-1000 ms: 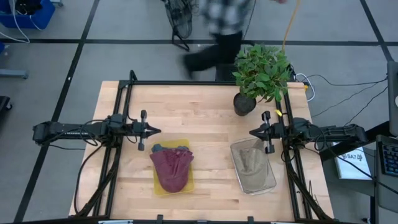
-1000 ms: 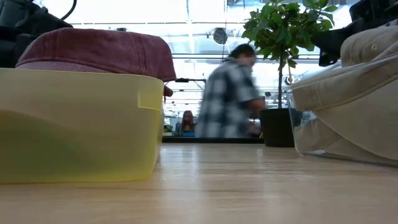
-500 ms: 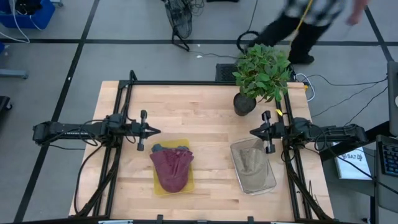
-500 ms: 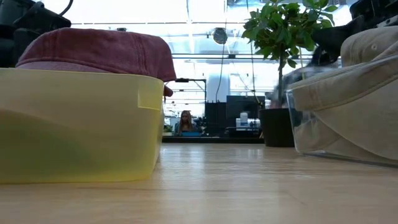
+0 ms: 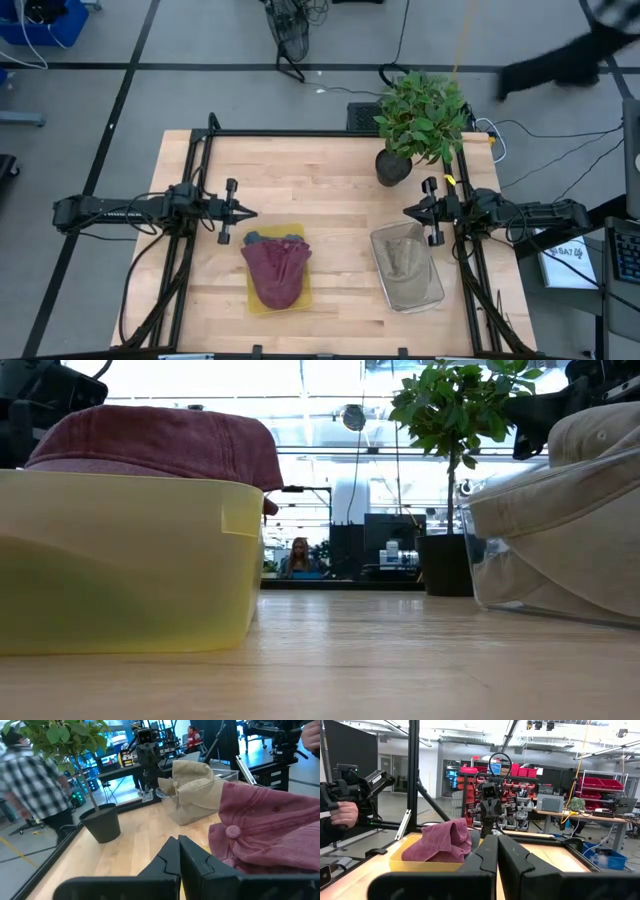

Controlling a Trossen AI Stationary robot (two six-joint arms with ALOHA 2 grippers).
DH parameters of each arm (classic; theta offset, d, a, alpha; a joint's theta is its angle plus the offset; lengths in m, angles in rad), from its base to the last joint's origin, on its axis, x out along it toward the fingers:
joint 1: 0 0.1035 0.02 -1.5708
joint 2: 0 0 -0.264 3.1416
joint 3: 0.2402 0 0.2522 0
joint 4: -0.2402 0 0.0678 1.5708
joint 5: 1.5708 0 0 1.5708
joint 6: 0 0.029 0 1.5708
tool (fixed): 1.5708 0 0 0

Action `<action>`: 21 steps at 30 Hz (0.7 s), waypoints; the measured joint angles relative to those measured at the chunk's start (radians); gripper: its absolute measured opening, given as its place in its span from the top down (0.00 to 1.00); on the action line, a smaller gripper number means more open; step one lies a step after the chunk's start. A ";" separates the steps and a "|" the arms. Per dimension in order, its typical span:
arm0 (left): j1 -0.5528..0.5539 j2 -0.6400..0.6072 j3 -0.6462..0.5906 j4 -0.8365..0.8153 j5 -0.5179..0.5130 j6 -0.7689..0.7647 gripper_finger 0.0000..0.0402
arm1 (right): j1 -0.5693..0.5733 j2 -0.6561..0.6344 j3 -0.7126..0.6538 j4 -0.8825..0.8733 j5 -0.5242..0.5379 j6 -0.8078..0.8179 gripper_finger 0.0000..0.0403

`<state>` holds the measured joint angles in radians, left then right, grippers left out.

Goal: Pick & Place hat
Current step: Return to Home Position

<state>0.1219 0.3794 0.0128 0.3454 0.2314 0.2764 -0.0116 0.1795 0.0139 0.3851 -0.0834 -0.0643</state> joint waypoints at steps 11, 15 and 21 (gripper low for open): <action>0.000 0.000 0.000 -0.005 0.000 -0.028 0.97 | 0.000 0.000 0.000 0.000 0.000 0.000 1.00; 0.000 0.000 -0.001 -0.015 -0.001 -0.036 0.96 | 0.000 0.000 0.000 0.000 0.000 -0.001 1.00; 0.000 0.000 -0.001 -0.013 -0.004 -0.046 0.99 | 0.000 0.000 0.000 -0.001 0.001 -0.002 1.00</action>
<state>0.1215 0.3794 0.0120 0.3320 0.2276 0.2302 -0.0116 0.1795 0.0139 0.3843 -0.0822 -0.0662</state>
